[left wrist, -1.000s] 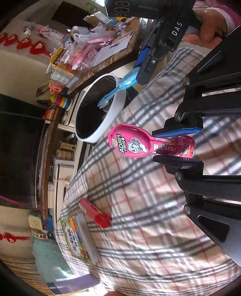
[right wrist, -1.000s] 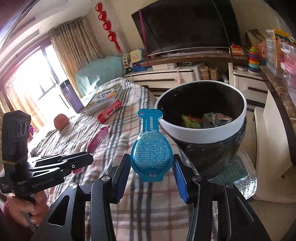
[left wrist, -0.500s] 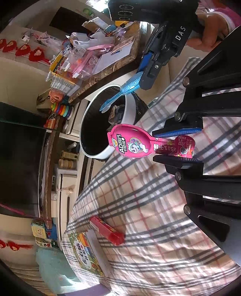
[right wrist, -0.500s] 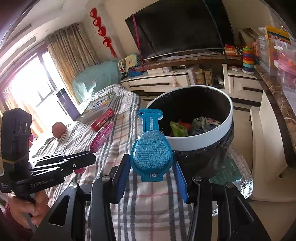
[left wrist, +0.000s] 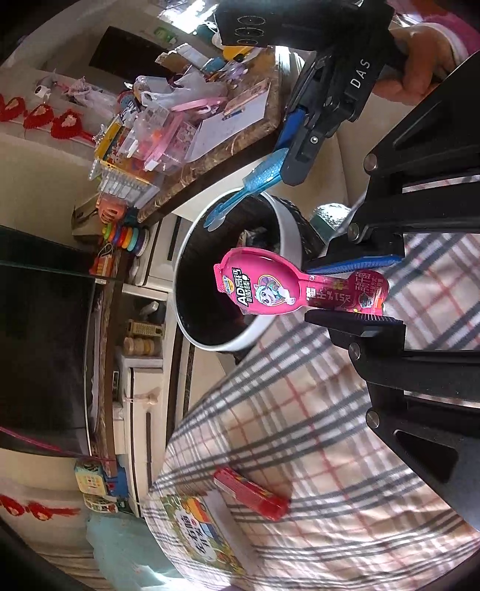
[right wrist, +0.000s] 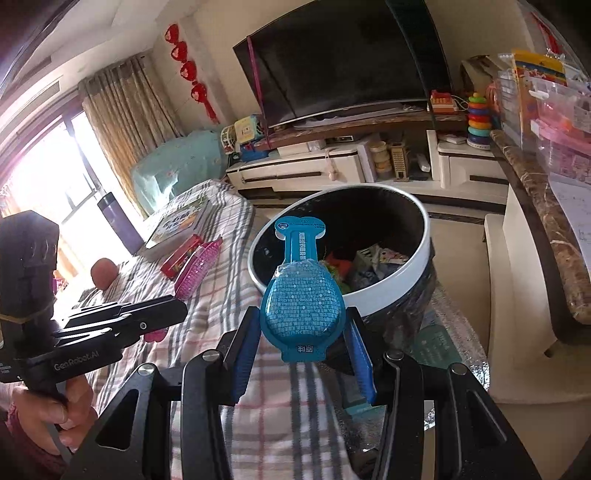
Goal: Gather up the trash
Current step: 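Carry the blue hairbrush and pink toothbrush over the bin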
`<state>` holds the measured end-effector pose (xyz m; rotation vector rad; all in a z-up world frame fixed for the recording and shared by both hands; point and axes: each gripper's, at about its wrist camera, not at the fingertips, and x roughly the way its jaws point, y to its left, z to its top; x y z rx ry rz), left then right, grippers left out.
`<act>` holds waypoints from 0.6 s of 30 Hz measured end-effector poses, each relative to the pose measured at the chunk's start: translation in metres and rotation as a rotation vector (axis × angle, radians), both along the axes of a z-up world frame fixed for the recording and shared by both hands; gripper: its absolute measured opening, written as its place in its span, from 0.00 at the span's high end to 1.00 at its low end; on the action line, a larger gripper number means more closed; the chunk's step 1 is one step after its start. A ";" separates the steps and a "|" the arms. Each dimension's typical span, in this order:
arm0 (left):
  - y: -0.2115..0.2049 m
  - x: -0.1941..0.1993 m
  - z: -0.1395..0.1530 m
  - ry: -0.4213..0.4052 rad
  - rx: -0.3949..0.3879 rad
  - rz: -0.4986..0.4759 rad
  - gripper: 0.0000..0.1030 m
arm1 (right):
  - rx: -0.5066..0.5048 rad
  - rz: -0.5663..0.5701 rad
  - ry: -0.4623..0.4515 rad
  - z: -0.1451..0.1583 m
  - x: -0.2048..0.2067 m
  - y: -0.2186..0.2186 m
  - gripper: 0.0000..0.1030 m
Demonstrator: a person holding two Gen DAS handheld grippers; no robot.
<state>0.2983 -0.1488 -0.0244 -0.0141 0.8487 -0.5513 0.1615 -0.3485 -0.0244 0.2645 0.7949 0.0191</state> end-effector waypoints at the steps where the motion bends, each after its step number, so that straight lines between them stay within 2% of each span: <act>1: -0.002 0.002 0.000 0.000 -0.001 -0.003 0.83 | -0.002 -0.002 -0.001 0.001 0.001 -0.001 0.55; 18: -0.032 0.039 0.002 -0.006 0.022 -0.018 0.83 | -0.023 -0.012 -0.002 0.005 0.027 -0.020 0.55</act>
